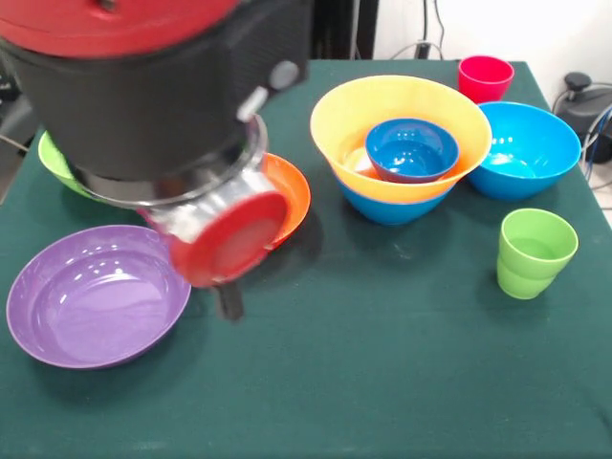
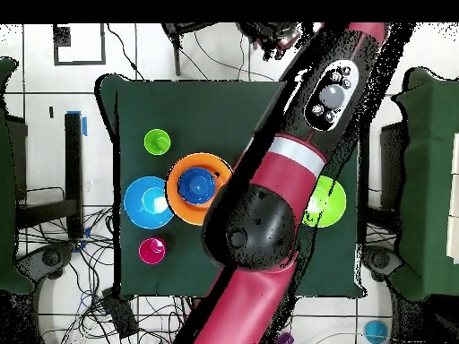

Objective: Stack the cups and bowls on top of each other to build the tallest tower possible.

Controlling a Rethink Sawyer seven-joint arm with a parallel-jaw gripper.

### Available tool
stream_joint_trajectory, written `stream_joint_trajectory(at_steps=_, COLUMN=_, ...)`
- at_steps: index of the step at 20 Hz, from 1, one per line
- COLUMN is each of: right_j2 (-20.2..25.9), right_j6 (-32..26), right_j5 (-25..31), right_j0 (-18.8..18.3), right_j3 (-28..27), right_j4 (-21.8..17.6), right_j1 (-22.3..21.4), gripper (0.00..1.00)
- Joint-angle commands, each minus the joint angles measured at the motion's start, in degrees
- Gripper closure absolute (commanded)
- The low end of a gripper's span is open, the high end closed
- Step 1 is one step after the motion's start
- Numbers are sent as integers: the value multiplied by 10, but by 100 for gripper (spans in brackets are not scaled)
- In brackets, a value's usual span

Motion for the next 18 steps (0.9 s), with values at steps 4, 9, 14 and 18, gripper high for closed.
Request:
stream_joint_trajectory(at_steps=4, right_j2=-64, right_j6=-205, right_j5=65, right_j0=-12, right_j3=2, right_j4=8, right_j1=-30, gripper=0)
stream_joint_trajectory(at_steps=9, right_j2=-39, right_j6=-222, right_j5=76, right_j0=-12, right_j3=0, right_j4=-15, right_j1=-30, gripper=0)
stream_joint_trajectory(at_steps=14, right_j2=60, right_j6=-207, right_j5=80, right_j0=4, right_j3=-4, right_j4=-112, right_j1=-31, gripper=0)
stream_joint_trajectory(at_steps=18, right_j2=147, right_j6=-189, right_j5=77, right_j0=21, right_j3=-4, right_j4=-194, right_j1=-22, gripper=0)
